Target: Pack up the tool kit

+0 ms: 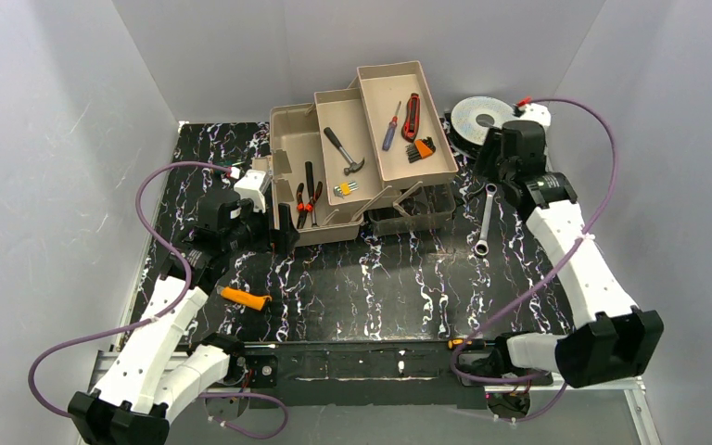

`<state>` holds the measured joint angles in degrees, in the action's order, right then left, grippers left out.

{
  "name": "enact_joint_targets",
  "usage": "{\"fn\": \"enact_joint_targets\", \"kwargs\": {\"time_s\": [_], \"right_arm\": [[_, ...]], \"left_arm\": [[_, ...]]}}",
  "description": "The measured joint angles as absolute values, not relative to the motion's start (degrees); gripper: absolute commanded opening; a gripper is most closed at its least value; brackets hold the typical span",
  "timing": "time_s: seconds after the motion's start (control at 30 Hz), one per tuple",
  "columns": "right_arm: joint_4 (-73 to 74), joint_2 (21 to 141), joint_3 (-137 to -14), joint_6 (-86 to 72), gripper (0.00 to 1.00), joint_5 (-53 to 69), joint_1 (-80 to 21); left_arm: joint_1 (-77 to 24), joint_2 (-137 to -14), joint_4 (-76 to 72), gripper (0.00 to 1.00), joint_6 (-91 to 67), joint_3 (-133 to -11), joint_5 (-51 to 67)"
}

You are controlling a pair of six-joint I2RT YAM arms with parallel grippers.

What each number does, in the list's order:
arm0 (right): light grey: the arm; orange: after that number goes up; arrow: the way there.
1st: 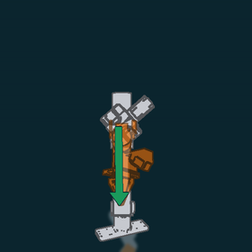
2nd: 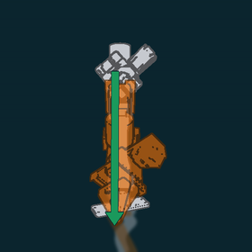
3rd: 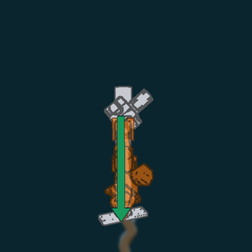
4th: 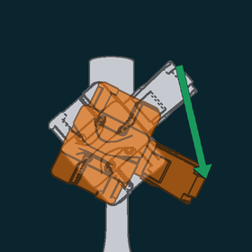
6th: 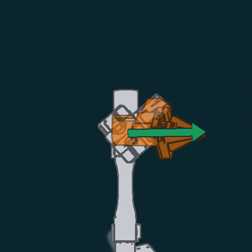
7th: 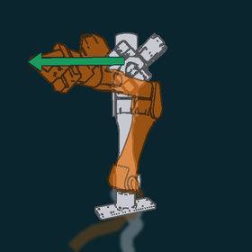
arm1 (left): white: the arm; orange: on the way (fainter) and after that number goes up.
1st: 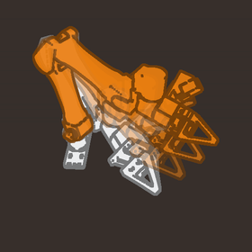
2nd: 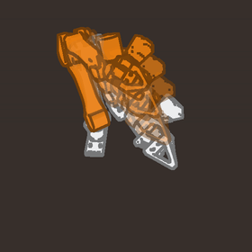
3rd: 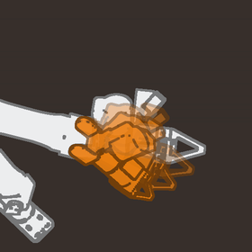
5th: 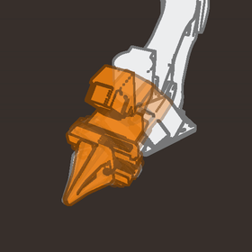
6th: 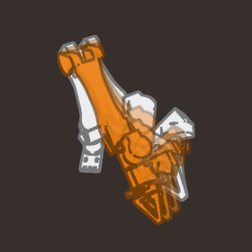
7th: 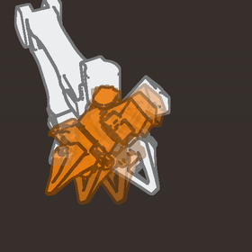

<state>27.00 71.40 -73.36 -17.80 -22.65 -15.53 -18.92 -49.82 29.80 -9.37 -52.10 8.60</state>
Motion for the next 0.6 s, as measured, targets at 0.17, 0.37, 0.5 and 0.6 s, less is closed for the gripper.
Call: {"fn": "enact_joint_targets", "kwargs": {"time_s": [0.17,0.37,0.5,0.6], "right_arm": [[29.12,75.57,-69.23,-22.85,0.69,-22.31,-6.09],[29.89,85.32,-68.77,-27.18,0.67,-17.34,-2.59],[30.06,90.61,-70.04,-30.15,0.65,-15.27,-2.52],[31.70,95.22,-74.39,-34.54,0.64,-14.37,-1.65]], "left_arm": [[-18.92,-49.25,29.78,1.00,-9.67,-52.10,8.60],[-18.90,-49.01,29.76,0.99,-10.09,-52.10,8.67],[-18.90,-48.99,29.76,1.00,-10.13,-52.10,8.84],[-18.90,-48.93,29.76,0.99,-10.13,-52.10,8.86]]}}
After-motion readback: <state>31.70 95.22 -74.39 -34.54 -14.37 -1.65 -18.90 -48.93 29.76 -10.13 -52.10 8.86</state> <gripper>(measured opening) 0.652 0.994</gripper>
